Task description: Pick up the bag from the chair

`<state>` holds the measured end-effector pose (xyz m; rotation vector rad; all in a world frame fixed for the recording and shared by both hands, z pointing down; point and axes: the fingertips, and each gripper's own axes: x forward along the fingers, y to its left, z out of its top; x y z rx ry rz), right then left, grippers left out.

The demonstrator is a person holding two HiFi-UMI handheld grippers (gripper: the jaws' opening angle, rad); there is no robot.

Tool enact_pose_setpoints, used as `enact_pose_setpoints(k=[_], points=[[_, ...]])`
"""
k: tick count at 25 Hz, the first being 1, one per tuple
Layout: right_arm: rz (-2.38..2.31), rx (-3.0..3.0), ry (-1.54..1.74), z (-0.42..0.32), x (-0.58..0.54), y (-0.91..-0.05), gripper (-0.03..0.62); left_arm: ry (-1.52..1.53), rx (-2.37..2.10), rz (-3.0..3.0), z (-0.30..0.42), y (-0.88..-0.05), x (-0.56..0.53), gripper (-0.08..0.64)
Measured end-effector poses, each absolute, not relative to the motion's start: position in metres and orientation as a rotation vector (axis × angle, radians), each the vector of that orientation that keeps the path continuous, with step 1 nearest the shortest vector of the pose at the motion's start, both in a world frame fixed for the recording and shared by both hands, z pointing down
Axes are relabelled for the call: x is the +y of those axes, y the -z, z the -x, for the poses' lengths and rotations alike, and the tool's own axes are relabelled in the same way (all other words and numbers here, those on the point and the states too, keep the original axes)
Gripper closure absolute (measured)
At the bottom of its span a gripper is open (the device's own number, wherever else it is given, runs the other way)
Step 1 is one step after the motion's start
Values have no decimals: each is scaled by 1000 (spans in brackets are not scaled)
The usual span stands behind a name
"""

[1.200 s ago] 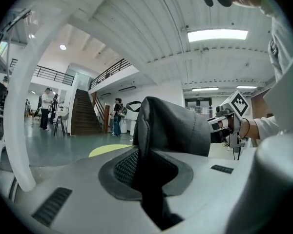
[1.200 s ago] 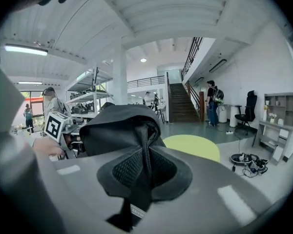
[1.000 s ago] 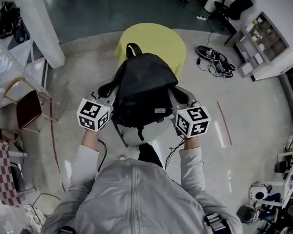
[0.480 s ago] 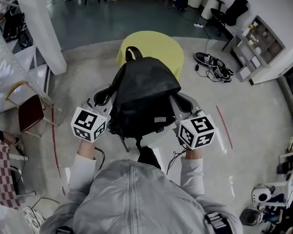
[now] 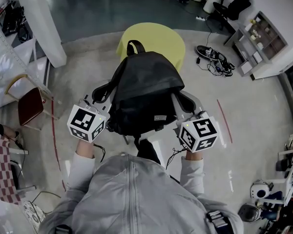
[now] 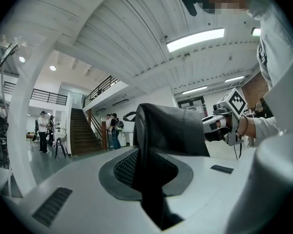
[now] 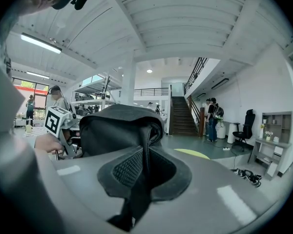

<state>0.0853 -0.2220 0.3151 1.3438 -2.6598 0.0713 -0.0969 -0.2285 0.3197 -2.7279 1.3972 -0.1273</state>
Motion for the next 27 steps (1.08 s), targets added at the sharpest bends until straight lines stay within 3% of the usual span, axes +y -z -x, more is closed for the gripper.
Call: enact_pose_setpoints(k=[27], points=[[-1350, -2600, -85, -92, -222, -342, 555, 145, 1405, 2813, 88, -348, -228, 521]])
